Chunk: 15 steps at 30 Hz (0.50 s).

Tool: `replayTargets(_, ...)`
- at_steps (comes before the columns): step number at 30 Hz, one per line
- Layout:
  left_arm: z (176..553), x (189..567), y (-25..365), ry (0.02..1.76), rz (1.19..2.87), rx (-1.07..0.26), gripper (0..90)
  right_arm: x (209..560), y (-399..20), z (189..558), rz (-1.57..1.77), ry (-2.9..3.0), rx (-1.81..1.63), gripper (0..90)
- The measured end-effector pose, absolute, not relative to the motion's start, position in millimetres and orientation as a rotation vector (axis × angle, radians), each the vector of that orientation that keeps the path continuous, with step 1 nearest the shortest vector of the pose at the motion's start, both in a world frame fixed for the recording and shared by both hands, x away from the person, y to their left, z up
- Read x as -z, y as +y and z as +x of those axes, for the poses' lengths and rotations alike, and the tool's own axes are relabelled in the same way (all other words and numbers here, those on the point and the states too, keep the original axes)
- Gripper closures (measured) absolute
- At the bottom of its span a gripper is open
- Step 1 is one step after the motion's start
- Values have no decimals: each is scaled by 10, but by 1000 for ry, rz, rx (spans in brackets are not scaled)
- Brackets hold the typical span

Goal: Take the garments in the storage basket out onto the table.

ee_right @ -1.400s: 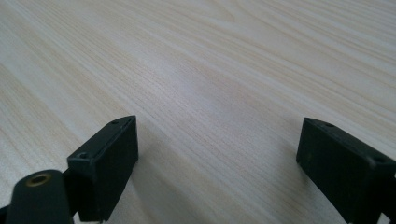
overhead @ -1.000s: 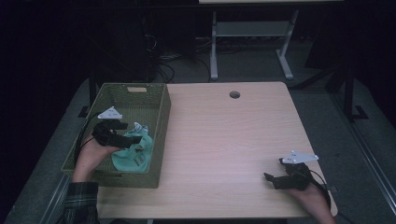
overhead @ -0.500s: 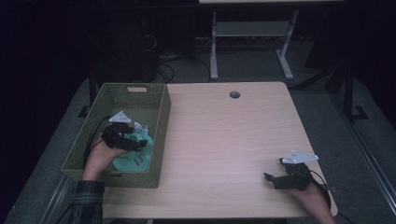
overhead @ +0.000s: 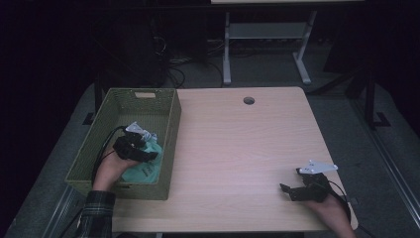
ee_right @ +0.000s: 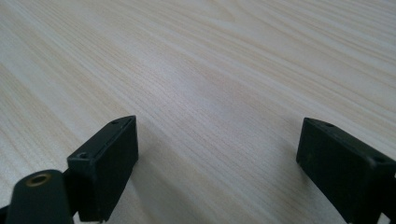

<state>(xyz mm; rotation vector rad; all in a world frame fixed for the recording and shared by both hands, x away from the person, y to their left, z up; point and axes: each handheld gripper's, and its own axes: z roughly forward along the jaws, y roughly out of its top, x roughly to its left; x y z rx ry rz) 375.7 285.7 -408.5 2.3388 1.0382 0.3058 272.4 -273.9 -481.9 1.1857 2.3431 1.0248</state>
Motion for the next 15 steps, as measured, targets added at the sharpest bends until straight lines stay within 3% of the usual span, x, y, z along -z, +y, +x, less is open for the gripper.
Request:
replayTargets(3,3757,4083,2861,1047,2331,-290,382,4819,-2739,2724,1185,2343,-1025,122)
replayTargets(5,3756,4071,2872,1046,2333,-270,478,4819,-2739,2724,1186,2343,-1025,122)
replayTargets(6,3759,4065,2879,1038,2333,-265,573,4819,-2739,2724,1186,2343,-1025,122)
replayTargets(7,3757,4062,2882,1043,2328,-252,573,4819,-2739,2724,1186,2343,-1025,122)
replayTargets(8,3747,4057,2881,1047,2317,-214,684,4818,-2739,2723,1186,2343,-1025,122)
replayTargets(9,3747,4057,2881,1047,2317,-214,720,4818,-2739,2723,1186,2343,-1025,122)
replayTargets(15,3744,4025,2921,1071,2278,-182,815,4818,-2739,2723,1186,2343,-1025,122)
